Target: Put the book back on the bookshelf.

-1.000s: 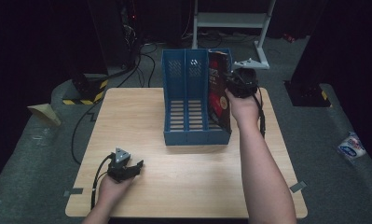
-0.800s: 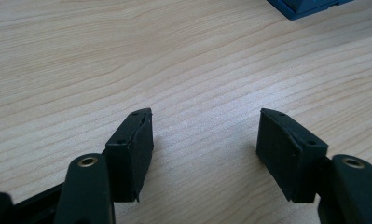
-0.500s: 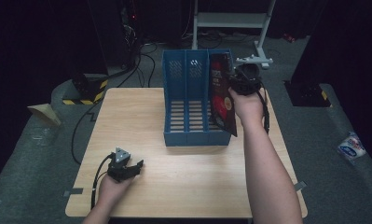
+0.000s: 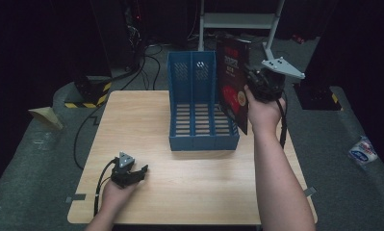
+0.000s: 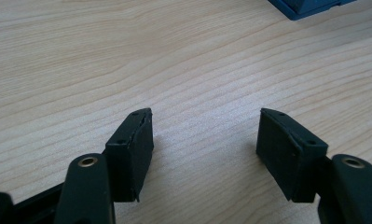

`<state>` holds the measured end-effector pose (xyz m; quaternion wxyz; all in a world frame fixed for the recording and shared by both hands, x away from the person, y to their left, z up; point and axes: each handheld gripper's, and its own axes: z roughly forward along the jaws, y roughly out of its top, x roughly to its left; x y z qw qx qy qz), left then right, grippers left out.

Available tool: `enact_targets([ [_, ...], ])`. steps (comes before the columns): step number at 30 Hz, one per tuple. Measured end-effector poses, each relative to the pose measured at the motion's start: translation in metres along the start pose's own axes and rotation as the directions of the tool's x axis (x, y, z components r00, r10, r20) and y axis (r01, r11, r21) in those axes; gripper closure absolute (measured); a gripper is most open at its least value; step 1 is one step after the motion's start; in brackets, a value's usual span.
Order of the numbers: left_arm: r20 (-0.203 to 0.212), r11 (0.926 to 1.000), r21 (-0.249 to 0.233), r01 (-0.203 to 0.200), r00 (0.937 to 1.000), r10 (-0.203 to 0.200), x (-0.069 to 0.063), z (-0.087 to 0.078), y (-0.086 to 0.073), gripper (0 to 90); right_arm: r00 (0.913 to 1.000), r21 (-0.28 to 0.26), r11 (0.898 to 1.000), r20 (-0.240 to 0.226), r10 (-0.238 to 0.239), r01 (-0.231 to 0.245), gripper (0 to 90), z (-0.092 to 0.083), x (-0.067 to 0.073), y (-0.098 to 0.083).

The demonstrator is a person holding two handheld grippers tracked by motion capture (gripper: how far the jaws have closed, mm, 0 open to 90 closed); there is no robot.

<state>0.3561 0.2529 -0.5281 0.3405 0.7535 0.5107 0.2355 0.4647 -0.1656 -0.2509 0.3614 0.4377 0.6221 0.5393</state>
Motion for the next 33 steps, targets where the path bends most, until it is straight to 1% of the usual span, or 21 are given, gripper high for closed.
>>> enact_targets([
  [2, -0.002, 1.0000, -0.001, 0.002, 1.0000, -0.002, 0.000, 0.000, 0.000, 36.4, 0.9999, -0.031, 0.999, 0.002, 0.013, -0.013, 87.2, 0.004, 0.000, 0.001],
  [4, -0.005, 1.0000, -0.001, 0.000, 1.0000, 0.000, 0.000, 0.000, 0.000, 36.4, 0.9994, -0.071, 0.997, 0.021, 0.026, -0.024, 87.2, 0.010, 0.000, -0.002],
  [5, -0.006, 1.0000, -0.002, -0.001, 1.0000, 0.001, 0.000, -0.001, -0.001, 36.4, 0.9994, -0.088, 0.996, 0.021, 0.027, -0.025, 87.2, 0.013, 0.000, -0.004],
  [7, -0.005, 1.0000, -0.001, 0.000, 1.0000, 0.000, 0.000, -0.001, -0.001, 36.4, 0.9992, -0.126, 0.992, 0.032, 0.025, -0.020, 87.2, 0.019, 0.001, -0.014],
  [8, -0.005, 1.0000, -0.002, 0.001, 1.0000, -0.001, 0.000, -0.001, -0.001, 36.5, 0.9988, -0.141, 0.990, 0.036, 0.034, -0.028, 87.2, 0.021, 0.001, -0.020],
  [10, -0.005, 1.0000, -0.001, 0.001, 1.0000, -0.001, 0.000, -0.001, -0.001, 36.5, 0.9977, -0.160, 0.986, 0.043, 0.053, -0.045, 87.2, 0.025, 0.000, -0.034],
  [11, -0.005, 1.0000, -0.001, 0.001, 1.0000, -0.001, 0.000, -0.001, -0.001, 36.5, 0.9977, -0.160, 0.986, 0.043, 0.053, -0.045, 87.2, 0.025, 0.000, -0.034],
  [12, -0.005, 1.0000, -0.002, 0.001, 1.0000, -0.001, 0.000, -0.001, -0.001, 36.5, 0.9975, -0.176, 0.983, 0.047, 0.052, -0.043, 87.2, 0.026, 0.000, -0.039],
  [13, -0.006, 1.0000, -0.002, -0.001, 1.0000, 0.001, 0.000, -0.001, -0.001, 36.5, 0.9977, -0.202, 0.979, 0.047, 0.049, -0.039, 87.2, 0.027, -0.002, -0.054],
  [14, -0.005, 1.0000, -0.001, 0.000, 1.0000, 0.000, 0.000, -0.001, -0.001, 36.5, 0.9975, -0.209, 0.977, 0.051, 0.048, -0.037, 87.2, 0.027, -0.003, -0.058],
  [15, -0.005, 1.0000, -0.001, 0.000, 1.0000, 0.000, 0.000, -0.001, -0.001, 36.5, 0.9975, -0.209, 0.977, 0.051, 0.048, -0.037, 87.2, 0.027, -0.003, -0.058],
  [16, -0.005, 1.0000, -0.001, 0.000, 1.0000, 0.000, 0.000, -0.001, -0.001, 36.5, 0.9960, -0.223, 0.974, 0.071, 0.054, -0.037, 87.1, 0.026, -0.005, -0.069],
  [17, -0.005, 1.0000, -0.001, 0.000, 1.0000, 0.000, 0.000, -0.001, -0.001, 36.5, 0.9960, -0.223, 0.974, 0.071, 0.054, -0.037, 87.1, 0.026, -0.005, -0.069],
  [20, -0.006, 1.0000, -0.002, 0.001, 1.0000, -0.001, 0.000, -0.001, -0.001, 36.5, 0.9950, -0.229, 0.972, 0.074, 0.067, -0.049, 87.1, 0.025, -0.007, -0.086],
  [21, -0.007, 1.0000, -0.001, 0.002, 1.0000, -0.002, 0.000, -0.001, -0.001, 36.5, 0.9958, -0.253, 0.966, 0.065, 0.064, -0.046, 87.1, 0.022, -0.006, -0.092],
  [24, -0.009, 1.0000, -0.002, 0.002, 1.0000, -0.002, 0.000, -0.001, -0.001, 36.5, 0.9959, -0.256, 0.966, 0.066, 0.063, -0.044, 87.1, 0.020, -0.004, -0.093],
  [25, -0.010, 1.0000, -0.002, 0.003, 1.0000, -0.003, 0.000, -0.001, -0.001, 36.5, 0.9964, -0.263, 0.964, 0.071, 0.046, -0.026, 87.1, 0.021, -0.002, -0.094],
  [27, -0.012, 1.0000, -0.001, -0.002, 0.9999, 0.002, 0.001, -0.001, -0.001, 36.5, 0.9964, -0.264, 0.964, 0.064, 0.054, -0.036, 87.2, 0.022, -0.003, -0.093],
  [29, -0.011, 1.0000, -0.002, 0.002, 0.9999, -0.002, 0.000, -0.001, -0.001, 36.5, 0.9968, -0.270, 0.962, 0.062, 0.050, -0.032, 87.2, 0.024, -0.002, -0.094],
  [31, -0.010, 1.0000, -0.002, 0.002, 0.9999, -0.002, 0.000, -0.001, -0.001, 36.5, 0.9978, -0.271, 0.962, 0.061, 0.026, -0.008, 87.2, 0.027, 0.000, -0.095],
  [33, -0.010, 1.0000, -0.002, 0.001, 0.9999, -0.001, 0.000, -0.001, -0.001, 36.5, 0.9980, -0.280, 0.960, 0.061, 0.018, 0.000, 87.2, 0.030, 0.000, -0.096],
])
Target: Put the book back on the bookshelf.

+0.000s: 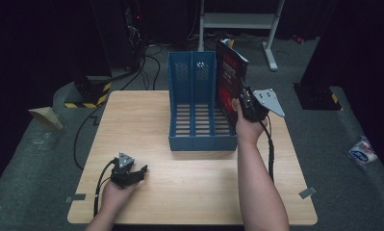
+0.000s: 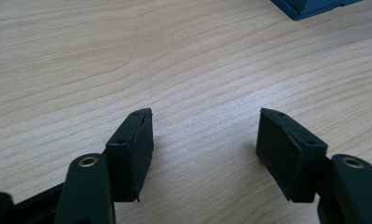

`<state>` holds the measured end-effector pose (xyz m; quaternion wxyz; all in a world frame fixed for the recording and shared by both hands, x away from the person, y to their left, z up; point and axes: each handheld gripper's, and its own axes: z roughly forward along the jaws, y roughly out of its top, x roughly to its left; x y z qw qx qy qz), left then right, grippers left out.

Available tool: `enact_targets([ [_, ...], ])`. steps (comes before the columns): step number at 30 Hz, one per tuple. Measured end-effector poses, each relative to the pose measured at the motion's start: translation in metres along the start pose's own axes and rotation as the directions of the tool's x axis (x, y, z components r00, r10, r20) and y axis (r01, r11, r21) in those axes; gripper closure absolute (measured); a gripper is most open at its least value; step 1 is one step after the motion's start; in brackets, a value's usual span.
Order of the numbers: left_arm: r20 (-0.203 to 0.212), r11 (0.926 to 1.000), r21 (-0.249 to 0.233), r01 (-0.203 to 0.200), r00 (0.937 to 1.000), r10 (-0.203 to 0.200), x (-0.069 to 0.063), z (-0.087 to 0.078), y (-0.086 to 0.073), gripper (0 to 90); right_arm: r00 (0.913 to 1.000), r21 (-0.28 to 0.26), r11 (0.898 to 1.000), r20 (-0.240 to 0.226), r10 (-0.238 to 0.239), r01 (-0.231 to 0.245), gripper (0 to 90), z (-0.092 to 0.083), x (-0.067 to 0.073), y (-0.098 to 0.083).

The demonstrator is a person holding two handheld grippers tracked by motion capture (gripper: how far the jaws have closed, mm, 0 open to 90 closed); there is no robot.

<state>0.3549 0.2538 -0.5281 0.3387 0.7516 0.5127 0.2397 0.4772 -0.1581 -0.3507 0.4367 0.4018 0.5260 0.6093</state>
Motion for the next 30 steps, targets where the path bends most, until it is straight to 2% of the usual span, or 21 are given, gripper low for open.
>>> enact_targets([
  [4, 0.000, 1.0000, 0.000, -0.001, 1.0000, 0.001, 0.000, 0.000, 0.000, 36.5, 1.0000, 0.001, 1.000, 0.004, 0.004, -0.004, 87.2, 0.003, -0.001, -0.004],
  [8, 0.001, 1.0000, 0.000, 0.002, 1.0000, -0.002, 0.000, 0.000, 0.000, 36.6, 0.9999, 0.045, 0.999, 0.005, -0.010, 0.010, 87.1, -0.001, -0.001, -0.017],
  [18, 0.000, 1.0000, 0.000, 0.001, 1.0000, -0.001, 0.000, 0.000, 0.000, 36.8, 0.9988, 0.064, 0.997, 0.038, 0.030, -0.032, 86.1, -0.020, -0.006, -0.035],
  [21, 0.000, 1.0000, 0.000, 0.002, 1.0000, -0.002, 0.000, 0.000, 0.000, 36.8, 0.9986, 0.115, 0.993, 0.050, 0.016, -0.021, 85.7, -0.024, -0.005, -0.041],
  [30, -0.001, 1.0000, 0.000, 0.000, 1.0000, 0.000, 0.000, 0.000, 0.000, 36.8, 0.9996, 0.179, 0.984, 0.028, 0.001, -0.006, 83.1, -0.030, -0.001, -0.049],
])
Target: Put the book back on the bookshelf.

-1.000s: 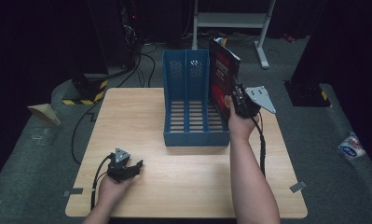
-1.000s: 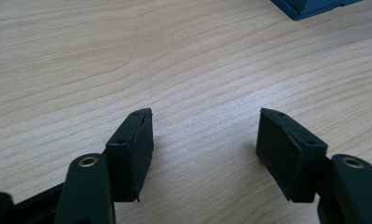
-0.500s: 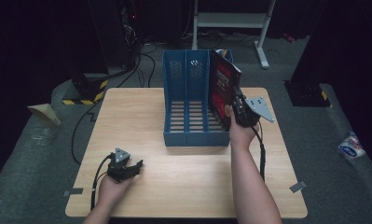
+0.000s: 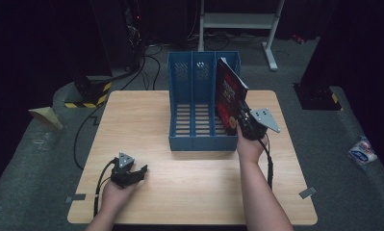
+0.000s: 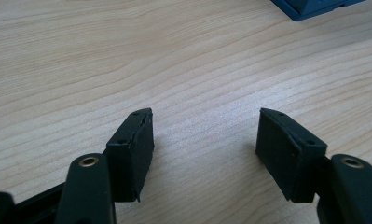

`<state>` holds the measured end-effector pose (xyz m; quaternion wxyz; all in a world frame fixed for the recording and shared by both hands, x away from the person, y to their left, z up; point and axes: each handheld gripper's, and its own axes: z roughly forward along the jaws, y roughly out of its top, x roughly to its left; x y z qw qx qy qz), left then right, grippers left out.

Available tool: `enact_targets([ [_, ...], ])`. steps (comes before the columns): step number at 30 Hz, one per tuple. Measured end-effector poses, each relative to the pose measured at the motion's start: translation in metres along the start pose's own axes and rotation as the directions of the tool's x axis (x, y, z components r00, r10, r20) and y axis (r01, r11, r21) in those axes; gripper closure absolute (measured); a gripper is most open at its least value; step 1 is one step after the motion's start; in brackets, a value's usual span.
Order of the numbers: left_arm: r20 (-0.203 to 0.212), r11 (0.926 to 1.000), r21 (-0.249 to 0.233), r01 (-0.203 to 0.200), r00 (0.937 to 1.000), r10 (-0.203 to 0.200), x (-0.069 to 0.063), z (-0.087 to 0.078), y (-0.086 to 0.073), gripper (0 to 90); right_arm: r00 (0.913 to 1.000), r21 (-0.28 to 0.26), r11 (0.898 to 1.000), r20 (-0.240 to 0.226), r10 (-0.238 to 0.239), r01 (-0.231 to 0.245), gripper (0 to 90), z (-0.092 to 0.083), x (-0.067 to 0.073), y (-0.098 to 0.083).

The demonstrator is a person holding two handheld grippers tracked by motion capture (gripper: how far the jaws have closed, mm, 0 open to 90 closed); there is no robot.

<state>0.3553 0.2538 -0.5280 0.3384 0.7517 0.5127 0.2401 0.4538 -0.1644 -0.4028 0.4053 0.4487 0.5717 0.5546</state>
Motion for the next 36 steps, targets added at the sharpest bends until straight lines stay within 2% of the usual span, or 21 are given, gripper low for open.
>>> enact_targets([
  [6, 0.000, 1.0000, -0.001, 0.002, 1.0000, -0.002, 0.000, 0.000, 0.000, 36.8, 0.9999, 0.041, 0.999, -0.016, -0.005, 0.006, 77.0, -0.006, 0.003, 0.006],
  [7, 0.001, 1.0000, -0.001, 0.002, 1.0000, -0.002, 0.000, 0.000, 0.000, 36.8, 0.9997, 0.064, 0.998, -0.022, -0.013, 0.014, 71.7, -0.006, 0.004, 0.007],
  [9, 0.002, 1.0000, 0.001, -0.002, 1.0000, 0.002, 0.000, 0.000, 0.000, 36.9, 0.9997, 0.069, 0.997, -0.020, -0.016, 0.018, 68.8, -0.006, 0.005, 0.008],
  [10, 0.003, 1.0000, 0.002, -0.003, 1.0000, 0.003, 0.001, 0.000, 0.000, 36.9, 0.9998, 0.100, 0.995, -0.018, -0.012, 0.014, 64.4, -0.004, 0.007, 0.007],
  [11, 0.003, 1.0000, 0.002, -0.003, 1.0000, 0.003, 0.001, 0.000, 0.000, 36.9, 0.9998, 0.100, 0.995, -0.018, -0.012, 0.014, 64.4, -0.004, 0.007, 0.007],
  [14, 0.003, 1.0000, 0.002, -0.003, 1.0000, 0.003, 0.001, 0.000, 0.000, 36.9, 0.9990, 0.126, 0.992, -0.044, 0.001, 0.004, 60.6, -0.002, 0.011, 0.008],
  [15, 0.003, 1.0000, 0.001, -0.002, 1.0000, 0.002, 0.001, 0.000, 0.000, 36.9, 0.9978, 0.135, 0.991, -0.065, -0.014, 0.023, 58.8, -0.001, 0.016, 0.008],
  [20, 0.003, 1.0000, 0.001, -0.003, 1.0000, 0.003, 0.001, 0.000, 0.000, 36.9, 0.9947, 0.150, 0.988, -0.099, -0.029, 0.044, 55.0, 0.004, 0.027, 0.013],
  [26, 0.007, 1.0000, 0.001, 0.000, 1.0000, 0.000, 0.000, 0.000, 0.000, 36.9, 0.9926, 0.132, 0.989, -0.112, -0.045, 0.060, 55.1, 0.007, 0.033, 0.020],
  [28, 0.005, 1.0000, -0.001, -0.004, 1.0000, 0.004, 0.001, 0.000, 0.000, 36.9, 0.9928, 0.118, 0.991, -0.111, -0.045, 0.058, 54.4, 0.010, 0.031, 0.026],
  [29, 0.005, 1.0000, 0.000, -0.005, 1.0000, 0.005, 0.001, 0.000, 0.000, 36.9, 0.9930, 0.115, 0.993, -0.116, -0.025, 0.038, 55.4, 0.013, 0.027, 0.031],
  [30, 0.005, 1.0000, 0.000, -0.005, 1.0000, 0.005, 0.001, 0.000, 0.000, 36.9, 0.9930, 0.115, 0.993, -0.116, -0.025, 0.038, 55.4, 0.013, 0.027, 0.031],
  [33, 0.007, 1.0000, 0.001, -0.001, 1.0000, 0.001, 0.000, 0.000, 0.000, 36.9, 0.9921, 0.116, 0.993, -0.125, -0.010, 0.025, 60.0, 0.020, 0.023, 0.038],
  [35, 0.008, 1.0000, 0.001, -0.001, 1.0000, 0.001, 0.000, 0.000, 0.000, 36.9, 0.9898, 0.127, 0.991, -0.140, -0.029, 0.047, 66.7, 0.026, 0.024, 0.043],
  [36, 0.008, 1.0000, 0.001, -0.001, 1.0000, 0.001, 0.000, 0.000, 0.000, 36.9, 0.9898, 0.127, 0.991, -0.140, -0.029, 0.047, 66.7, 0.026, 0.024, 0.043],
])
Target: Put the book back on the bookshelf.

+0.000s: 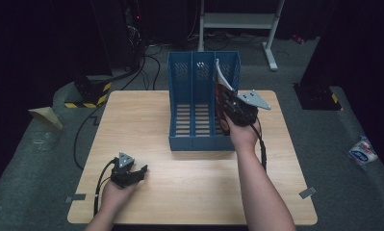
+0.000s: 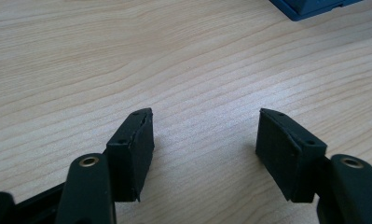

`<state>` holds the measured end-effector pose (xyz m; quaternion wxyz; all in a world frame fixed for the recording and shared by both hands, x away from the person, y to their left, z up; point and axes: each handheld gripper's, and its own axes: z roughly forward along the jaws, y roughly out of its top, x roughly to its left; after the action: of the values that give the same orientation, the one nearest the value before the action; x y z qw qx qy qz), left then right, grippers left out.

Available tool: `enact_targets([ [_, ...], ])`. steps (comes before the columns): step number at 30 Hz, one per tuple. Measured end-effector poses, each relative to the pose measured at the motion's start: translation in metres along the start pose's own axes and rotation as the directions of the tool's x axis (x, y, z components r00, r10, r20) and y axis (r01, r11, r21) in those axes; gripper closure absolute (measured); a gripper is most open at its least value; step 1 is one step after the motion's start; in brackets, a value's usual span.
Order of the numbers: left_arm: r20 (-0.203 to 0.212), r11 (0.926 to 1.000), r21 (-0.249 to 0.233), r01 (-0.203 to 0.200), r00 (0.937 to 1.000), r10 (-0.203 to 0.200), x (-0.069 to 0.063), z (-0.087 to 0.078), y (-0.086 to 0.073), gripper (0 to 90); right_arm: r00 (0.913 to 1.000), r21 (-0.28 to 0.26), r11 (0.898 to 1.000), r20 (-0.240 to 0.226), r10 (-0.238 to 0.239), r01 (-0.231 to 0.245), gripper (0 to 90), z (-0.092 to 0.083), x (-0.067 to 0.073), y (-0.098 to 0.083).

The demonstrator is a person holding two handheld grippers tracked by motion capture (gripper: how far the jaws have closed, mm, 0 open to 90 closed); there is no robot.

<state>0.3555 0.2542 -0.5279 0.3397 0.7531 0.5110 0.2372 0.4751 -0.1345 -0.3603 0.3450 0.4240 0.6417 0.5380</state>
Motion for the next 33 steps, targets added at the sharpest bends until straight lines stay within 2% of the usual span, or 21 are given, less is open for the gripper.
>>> enact_targets([
  [2, 0.000, 1.0000, 0.000, 0.000, 1.0000, 0.000, 0.000, 0.000, 0.000, 36.9, 1.0000, 0.009, 1.000, 0.001, 0.007, -0.007, 70.3, 0.002, -0.001, 0.004],
  [3, 0.000, 1.0000, 0.000, 0.000, 1.0000, 0.000, 0.000, 0.000, 0.000, 36.9, 0.9996, 0.006, 1.000, 0.025, 0.016, -0.016, 76.4, 0.003, -0.004, 0.005],
  [5, 0.000, 1.0000, 0.000, 0.000, 1.0000, 0.000, 0.000, 0.000, 0.000, 36.9, 0.9985, 0.020, 0.999, 0.046, 0.030, -0.031, 81.9, 0.002, -0.009, 0.005],
  [6, 0.000, 1.0000, 0.000, 0.000, 1.0000, 0.000, 0.000, 0.000, 0.000, 36.9, 0.9985, 0.020, 0.999, 0.046, 0.030, -0.031, 81.9, 0.002, -0.009, 0.005],
  [7, 0.000, 1.0000, 0.000, 0.000, 1.0000, 0.000, 0.000, 0.000, 0.000, 36.9, 0.9975, 0.027, 0.999, 0.065, 0.028, -0.030, 84.0, 0.001, -0.011, 0.005],
  [10, 0.000, 1.0000, 0.000, -0.001, 1.0000, 0.001, 0.000, 0.000, 0.000, 36.9, 0.9914, -0.002, 0.998, 0.112, 0.068, -0.068, 85.6, -0.006, -0.017, 0.004],
  [12, 0.000, 1.0000, 0.000, 0.000, 1.0000, 0.000, 0.000, 0.000, 0.000, 36.9, 0.9883, -0.035, 0.997, 0.135, 0.071, -0.067, 85.9, -0.010, -0.015, 0.005],
  [16, 0.000, 1.0000, 0.000, 0.000, 1.0000, 0.000, 0.000, 0.000, 0.000, 36.9, 0.9816, -0.102, 0.994, 0.183, 0.054, -0.035, 85.9, -0.015, -0.001, 0.009],
  [19, 0.000, 1.0000, 0.000, 0.000, 1.0000, 0.000, 0.000, 0.000, 0.000, 36.9, 0.9784, -0.145, 0.988, 0.193, 0.075, -0.047, 85.9, -0.016, 0.008, 0.013],
  [23, 0.001, 1.0000, 0.000, -0.001, 1.0000, 0.001, 0.000, 0.000, 0.000, 36.9, 0.9780, -0.170, 0.984, 0.188, 0.090, -0.058, 85.9, -0.010, 0.019, 0.015],
  [29, 0.003, 1.0000, -0.001, -0.002, 1.0000, 0.002, 0.000, 0.000, 0.000, 37.0, 0.9800, -0.177, 0.983, 0.178, 0.089, -0.057, 85.9, -0.002, 0.033, 0.013],
  [33, 0.006, 1.0000, -0.002, -0.004, 1.0000, 0.004, 0.000, 0.000, 0.000, 37.0, 0.9792, -0.171, 0.983, 0.180, 0.093, -0.062, 85.9, 0.000, 0.034, 0.008],
])
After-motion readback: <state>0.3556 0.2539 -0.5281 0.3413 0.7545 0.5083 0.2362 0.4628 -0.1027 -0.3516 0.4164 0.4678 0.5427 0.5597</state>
